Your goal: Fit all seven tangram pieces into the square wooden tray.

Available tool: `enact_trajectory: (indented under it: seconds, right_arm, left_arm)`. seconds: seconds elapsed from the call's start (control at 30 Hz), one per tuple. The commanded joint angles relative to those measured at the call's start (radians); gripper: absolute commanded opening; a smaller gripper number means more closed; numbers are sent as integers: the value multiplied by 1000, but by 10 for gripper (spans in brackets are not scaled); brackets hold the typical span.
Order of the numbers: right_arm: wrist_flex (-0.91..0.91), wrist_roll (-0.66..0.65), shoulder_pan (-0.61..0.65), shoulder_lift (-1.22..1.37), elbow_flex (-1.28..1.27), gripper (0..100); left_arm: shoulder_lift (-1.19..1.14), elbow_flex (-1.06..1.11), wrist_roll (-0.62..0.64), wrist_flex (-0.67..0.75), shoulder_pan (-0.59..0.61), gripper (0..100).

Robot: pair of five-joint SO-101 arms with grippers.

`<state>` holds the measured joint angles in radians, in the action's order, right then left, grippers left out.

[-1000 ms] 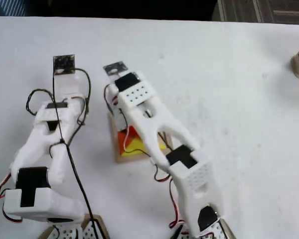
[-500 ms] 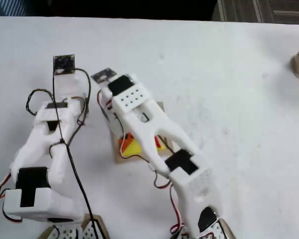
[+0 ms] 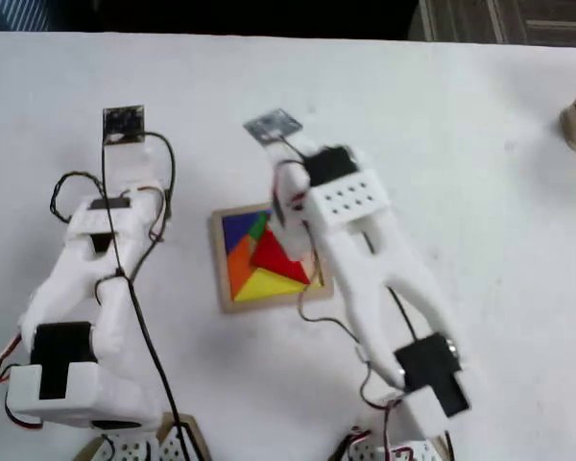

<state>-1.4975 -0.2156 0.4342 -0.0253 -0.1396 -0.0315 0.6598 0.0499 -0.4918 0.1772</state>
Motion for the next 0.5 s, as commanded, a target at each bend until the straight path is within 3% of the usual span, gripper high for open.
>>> enact_trajectory:
  seconds: [0.0, 0.23, 0.37, 0.47]
  right_arm:
    - [104, -23, -97, -99, -141, 18]
    - [228, -29, -263, -173, -359, 18]
    - [282, -32, -378, -197, -456, 18]
    - [338, -34, -446, -199, -511, 18]
  left_arm:
    - [47, 29, -11, 18, -36, 24]
    - [289, 244, -54, 40, -153, 25]
    - [400, 419, -178, 176, -251, 24]
    - [464, 496, -172, 203, -338, 24]
